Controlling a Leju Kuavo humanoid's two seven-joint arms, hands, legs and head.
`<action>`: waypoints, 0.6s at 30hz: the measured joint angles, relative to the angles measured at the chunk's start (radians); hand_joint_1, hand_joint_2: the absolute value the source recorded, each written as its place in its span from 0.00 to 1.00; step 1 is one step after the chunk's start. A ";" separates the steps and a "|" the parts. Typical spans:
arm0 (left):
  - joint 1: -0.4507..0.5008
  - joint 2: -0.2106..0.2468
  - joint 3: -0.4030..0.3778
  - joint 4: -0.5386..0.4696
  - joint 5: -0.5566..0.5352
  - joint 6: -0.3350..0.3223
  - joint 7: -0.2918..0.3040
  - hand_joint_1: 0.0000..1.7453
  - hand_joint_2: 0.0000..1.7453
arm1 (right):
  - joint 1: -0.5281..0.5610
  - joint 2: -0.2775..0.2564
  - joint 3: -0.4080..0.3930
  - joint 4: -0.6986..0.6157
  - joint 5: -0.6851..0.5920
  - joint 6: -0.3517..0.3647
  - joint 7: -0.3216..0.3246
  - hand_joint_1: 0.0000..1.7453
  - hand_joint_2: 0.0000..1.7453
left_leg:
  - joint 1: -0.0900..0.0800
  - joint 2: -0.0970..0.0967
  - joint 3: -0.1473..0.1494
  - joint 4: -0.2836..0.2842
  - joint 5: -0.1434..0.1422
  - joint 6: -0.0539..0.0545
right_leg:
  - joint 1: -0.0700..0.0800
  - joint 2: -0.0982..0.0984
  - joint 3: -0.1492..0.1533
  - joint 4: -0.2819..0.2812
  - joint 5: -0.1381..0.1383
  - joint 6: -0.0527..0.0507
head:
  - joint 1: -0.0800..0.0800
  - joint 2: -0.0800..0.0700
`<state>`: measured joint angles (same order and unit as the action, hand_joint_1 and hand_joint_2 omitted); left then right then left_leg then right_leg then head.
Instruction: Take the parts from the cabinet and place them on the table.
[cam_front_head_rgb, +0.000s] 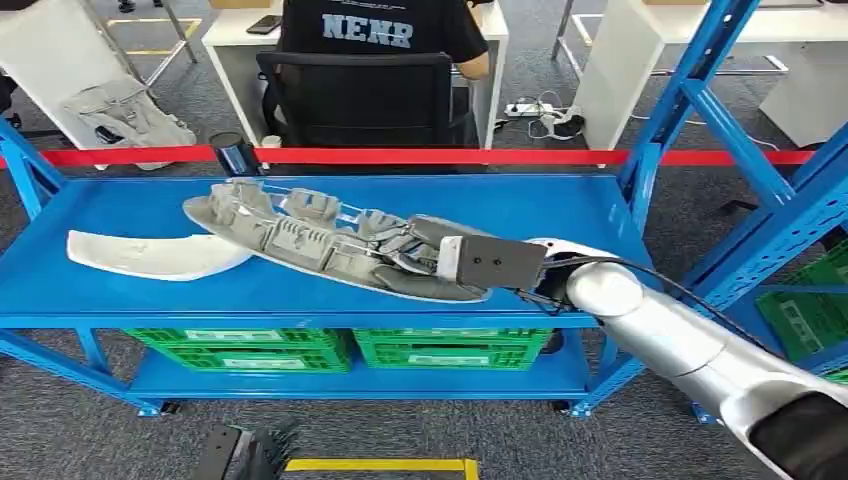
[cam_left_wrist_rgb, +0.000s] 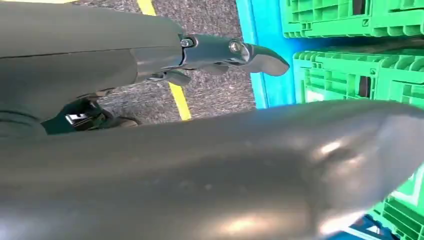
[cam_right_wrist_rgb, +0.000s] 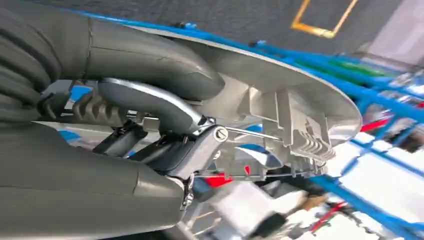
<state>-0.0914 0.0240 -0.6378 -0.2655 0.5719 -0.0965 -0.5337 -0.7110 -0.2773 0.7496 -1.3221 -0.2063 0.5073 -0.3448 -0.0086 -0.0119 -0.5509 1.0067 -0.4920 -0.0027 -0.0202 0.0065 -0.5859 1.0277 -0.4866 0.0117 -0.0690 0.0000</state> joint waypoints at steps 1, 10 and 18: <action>0.000 0.000 0.000 0.000 0.000 0.000 -0.001 0.00 0.00 | 0.001 0.001 0.000 -0.017 -0.015 0.008 -0.001 1.00 1.00 | 0.000 0.000 0.000 0.000 0.000 0.000 | 0.000 0.000 0.000 0.000 0.000 0.000 | 0.000 0.000; -0.003 0.001 0.000 -0.005 0.000 0.002 -0.003 0.00 0.00 | 0.003 0.011 0.000 -0.152 -0.118 0.040 0.025 1.00 1.00 | 0.000 0.000 0.000 0.000 0.000 0.000 | 0.000 0.000 0.000 0.000 0.000 0.000 | 0.000 0.000; -0.020 0.001 0.000 -0.017 -0.004 0.010 0.004 0.00 0.00 | 0.019 0.019 0.004 -0.222 -0.251 0.132 0.045 1.00 1.00 | 0.000 0.000 0.000 0.000 0.000 0.000 | 0.000 0.000 0.000 0.000 0.000 0.000 | 0.000 0.000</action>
<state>-0.1111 0.0252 -0.6378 -0.2827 0.5680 -0.0866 -0.5295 -0.6923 -0.2579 0.7538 -1.5442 -0.4575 0.6394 -0.2998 -0.0085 -0.0120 -0.5507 1.0068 -0.4920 -0.0027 -0.0201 0.0065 -0.5855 1.0276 -0.4865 0.0118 -0.0690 0.0000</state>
